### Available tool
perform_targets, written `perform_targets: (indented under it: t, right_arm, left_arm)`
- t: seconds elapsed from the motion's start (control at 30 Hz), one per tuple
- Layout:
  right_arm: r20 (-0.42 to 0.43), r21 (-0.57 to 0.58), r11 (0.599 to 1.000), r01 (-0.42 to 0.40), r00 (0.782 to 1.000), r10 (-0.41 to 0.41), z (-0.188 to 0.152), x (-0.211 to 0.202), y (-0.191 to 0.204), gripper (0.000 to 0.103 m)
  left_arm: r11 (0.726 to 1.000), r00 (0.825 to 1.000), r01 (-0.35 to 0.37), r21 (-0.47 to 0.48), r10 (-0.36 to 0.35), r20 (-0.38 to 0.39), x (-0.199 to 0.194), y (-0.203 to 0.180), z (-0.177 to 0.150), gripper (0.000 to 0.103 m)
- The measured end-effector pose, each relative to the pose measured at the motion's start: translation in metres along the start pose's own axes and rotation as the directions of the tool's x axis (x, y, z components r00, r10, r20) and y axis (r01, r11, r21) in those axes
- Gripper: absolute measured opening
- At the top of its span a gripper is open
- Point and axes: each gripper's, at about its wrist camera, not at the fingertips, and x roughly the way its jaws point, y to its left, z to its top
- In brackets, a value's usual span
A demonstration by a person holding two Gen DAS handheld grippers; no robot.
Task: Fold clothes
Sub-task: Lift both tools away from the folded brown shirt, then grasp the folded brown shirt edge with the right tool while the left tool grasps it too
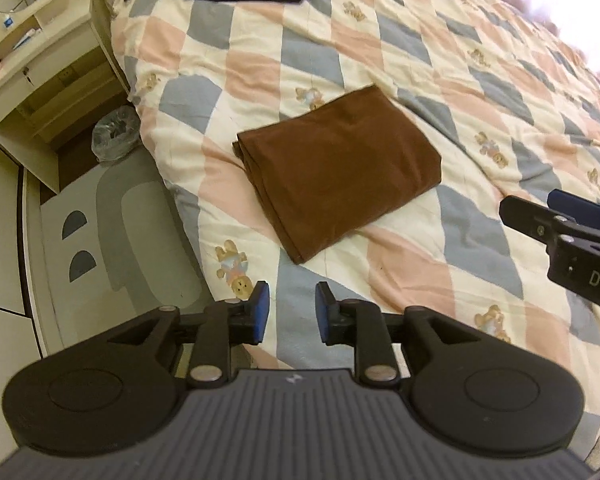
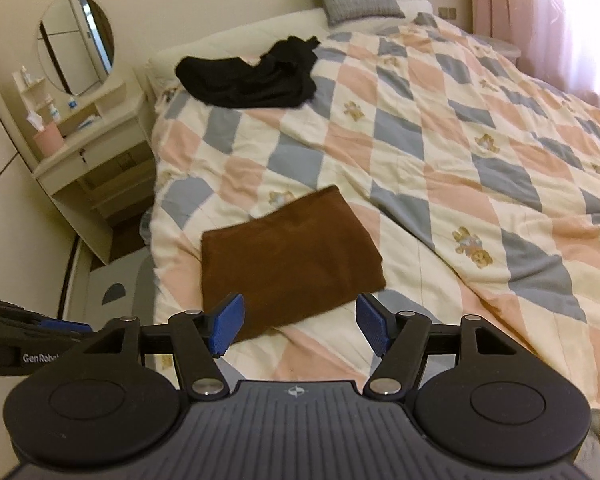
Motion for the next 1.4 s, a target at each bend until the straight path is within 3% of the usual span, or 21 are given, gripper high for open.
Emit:
perform_targets:
  t: [0.53, 0.8, 0.9, 1.03, 1.13, 1.27, 1.4]
  right_arm:
    - [0.055, -0.032, 0.999, -0.02, 0.998, 0.021, 0.018, -0.037, 0.001, 0.068]
    - [0.031, -0.011, 1.0, -0.018, 0.999, 0.018, 0.013, -0.029, -0.002, 0.068]
    - [0.006, 0.015, 1.0, -0.023, 1.0, 0.023, 0.009, -0.018, -0.005, 0.069]
    - [-0.061, 0.133, 0.988, -0.073, 0.995, 0.082, -0.001, 0.013, -0.014, 0.069]
    - [-0.112, 0.317, 0.937, -0.146, 0.976, 0.189, -0.017, 0.053, -0.025, 0.069]
    - [-0.118, 0.59, 0.781, -0.203, 0.936, 0.332, -0.042, 0.118, -0.04, 0.069]
    - [-0.093, 0.74, 0.645, -0.193, 0.919, 0.382, -0.066, 0.186, -0.04, 0.069]
  left_arm:
    - [1.0, 0.998, -0.008, -0.01, 0.008, 0.067, -0.04, -0.001, 0.011, 0.024]
    - [1.0, 0.999, -0.001, -0.007, 0.001, 0.05, -0.027, 0.004, 0.014, 0.025]
    - [0.999, 0.999, 0.027, -0.031, -0.026, 0.047, -0.015, 0.016, 0.01, 0.028]
    - [0.991, 0.995, 0.094, -0.093, -0.091, 0.035, 0.014, 0.043, 0.002, 0.029]
    - [0.972, 0.987, 0.162, -0.168, -0.162, 0.015, 0.04, 0.066, 0.0, 0.029]
    - [0.919, 0.961, 0.268, -0.289, -0.276, 0.016, 0.082, 0.099, 0.003, 0.034]
    - [0.87, 0.948, 0.298, -0.392, -0.318, 0.013, 0.129, 0.127, 0.015, 0.034]
